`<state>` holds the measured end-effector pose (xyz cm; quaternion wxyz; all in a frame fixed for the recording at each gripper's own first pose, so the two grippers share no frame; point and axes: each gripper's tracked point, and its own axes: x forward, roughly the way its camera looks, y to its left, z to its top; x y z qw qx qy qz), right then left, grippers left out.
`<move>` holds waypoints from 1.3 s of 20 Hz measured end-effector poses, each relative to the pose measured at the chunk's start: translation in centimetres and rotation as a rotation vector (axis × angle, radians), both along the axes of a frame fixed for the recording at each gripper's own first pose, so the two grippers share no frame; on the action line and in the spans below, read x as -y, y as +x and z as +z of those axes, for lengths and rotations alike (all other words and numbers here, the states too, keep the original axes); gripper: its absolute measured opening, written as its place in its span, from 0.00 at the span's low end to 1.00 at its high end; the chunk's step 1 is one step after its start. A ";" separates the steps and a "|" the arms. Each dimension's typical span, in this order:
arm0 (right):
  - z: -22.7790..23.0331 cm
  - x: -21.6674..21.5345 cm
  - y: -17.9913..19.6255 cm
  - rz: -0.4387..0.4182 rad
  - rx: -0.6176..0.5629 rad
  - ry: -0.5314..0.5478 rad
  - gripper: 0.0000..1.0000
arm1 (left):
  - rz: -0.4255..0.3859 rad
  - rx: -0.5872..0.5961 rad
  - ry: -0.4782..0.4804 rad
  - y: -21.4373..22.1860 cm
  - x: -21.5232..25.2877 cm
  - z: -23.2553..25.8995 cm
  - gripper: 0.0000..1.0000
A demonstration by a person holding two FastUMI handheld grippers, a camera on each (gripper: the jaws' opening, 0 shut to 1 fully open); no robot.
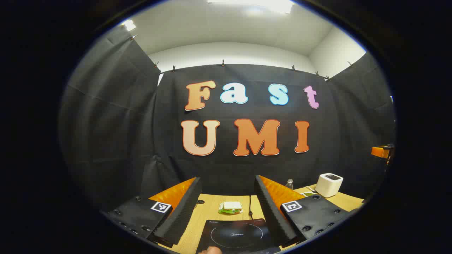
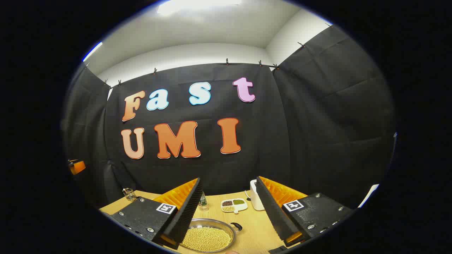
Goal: First push the handle of the pot to place it horizontally, then grasp the pot with both hands and set it on the induction cooktop.
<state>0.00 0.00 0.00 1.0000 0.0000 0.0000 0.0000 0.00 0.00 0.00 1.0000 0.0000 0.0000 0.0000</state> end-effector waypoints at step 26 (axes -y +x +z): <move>-2.5 -1.5 0.8 0.040 -0.041 -0.006 0.76 | 0.034 -0.018 -0.022 -0.2 -0.5 -0.5 0.98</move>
